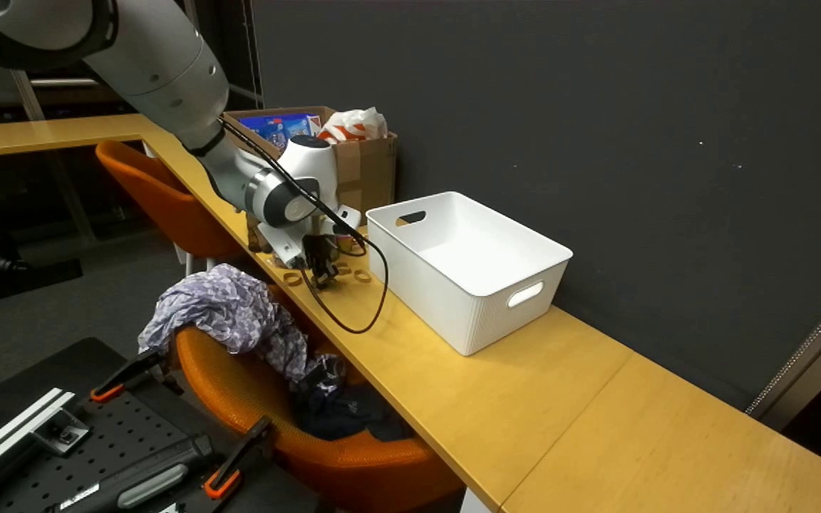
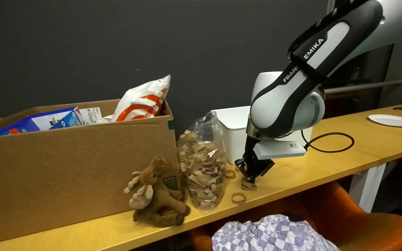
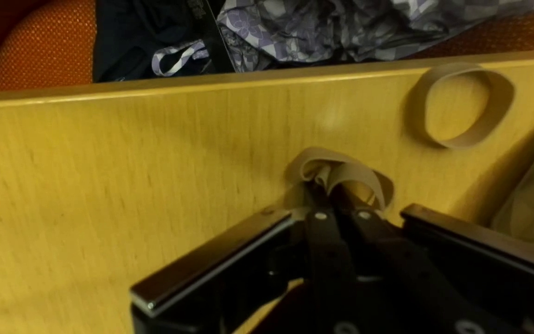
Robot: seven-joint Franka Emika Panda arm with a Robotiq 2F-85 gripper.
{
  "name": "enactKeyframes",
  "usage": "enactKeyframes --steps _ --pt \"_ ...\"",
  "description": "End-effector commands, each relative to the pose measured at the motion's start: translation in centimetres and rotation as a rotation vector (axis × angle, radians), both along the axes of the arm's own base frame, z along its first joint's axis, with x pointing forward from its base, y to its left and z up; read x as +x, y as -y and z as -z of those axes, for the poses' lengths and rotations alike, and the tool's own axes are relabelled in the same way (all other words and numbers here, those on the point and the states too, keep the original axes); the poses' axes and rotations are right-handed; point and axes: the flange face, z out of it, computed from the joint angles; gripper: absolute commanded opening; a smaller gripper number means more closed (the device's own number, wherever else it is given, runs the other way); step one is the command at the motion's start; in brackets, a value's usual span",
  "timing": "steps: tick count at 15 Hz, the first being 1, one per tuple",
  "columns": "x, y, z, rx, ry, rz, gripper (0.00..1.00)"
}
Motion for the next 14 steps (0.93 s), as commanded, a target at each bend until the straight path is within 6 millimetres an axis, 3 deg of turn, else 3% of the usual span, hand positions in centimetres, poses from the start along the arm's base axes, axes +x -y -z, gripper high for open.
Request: enactKeyframes --steps 1,9,14 --pt "-0.1 0.1 -1.4 -0.009 -0.005 0.004 0.01" --pt "1.0 0.3 -6.9 -0.011 0.067 0.016 0.01" --pt "0.8 0.4 -4.8 -0.010 0.011 0.023 0.01"
